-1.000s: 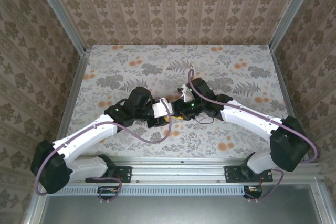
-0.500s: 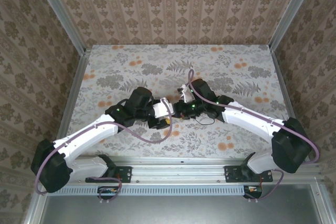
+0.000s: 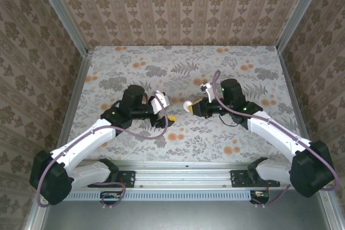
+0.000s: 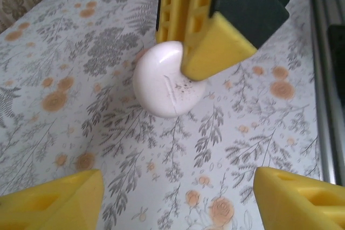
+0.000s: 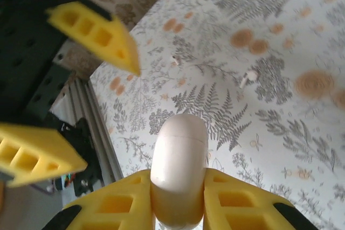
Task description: Insert the wireless bluetooth earbuds into the charging case
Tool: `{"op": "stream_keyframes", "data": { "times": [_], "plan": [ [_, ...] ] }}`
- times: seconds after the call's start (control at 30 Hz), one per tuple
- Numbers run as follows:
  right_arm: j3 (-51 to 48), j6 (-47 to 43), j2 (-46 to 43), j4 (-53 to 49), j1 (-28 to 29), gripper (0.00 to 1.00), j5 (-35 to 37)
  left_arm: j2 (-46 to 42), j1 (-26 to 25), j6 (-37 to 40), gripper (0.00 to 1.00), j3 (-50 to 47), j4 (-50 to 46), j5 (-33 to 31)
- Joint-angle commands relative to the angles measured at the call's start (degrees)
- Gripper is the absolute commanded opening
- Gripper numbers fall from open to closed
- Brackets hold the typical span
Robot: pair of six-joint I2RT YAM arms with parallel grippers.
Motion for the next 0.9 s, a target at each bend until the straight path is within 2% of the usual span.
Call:
{"op": "stream_keyframes", "data": {
  "times": [0.0, 0.13, 0.23, 0.43, 0.7, 0.87],
  "plan": [
    [0.47, -20.17, -2.17, -1.12, -0.48, 0.23, -8.9, -0.42, 1.03, -5.0, 0.71, -1.38, 5.81, 8.77],
    [3.02, -34.83, -1.85, -9.37, -0.92, 0.23, -14.37, 0.31, 1.04, -4.62, 0.69, -1.41, 7.28, 12.61],
    [4.65, -42.13, -1.1, -13.76, -0.94, 0.22, -16.83, 1.37, 0.78, -2.85, 0.67, -0.3, 5.58, 14.72],
    [6.59, -45.94, 0.49, -15.67, -0.93, 0.23, -18.69, 1.97, -0.7, 3.59, 0.65, 0.73, 2.98, 16.34],
    [6.74, -46.32, 1.08, -15.22, -0.79, 0.23, -20.46, 2.46, -1.31, 4.62, 0.65, 1.6, 3.65, 16.45],
    [6.7, -46.17, 1.42, -14.54, -0.33, 0.23, -20.7, 3.26, -2.06, 4.7, 0.61, 1.7, 3.77, 16.62]
  ]
}}
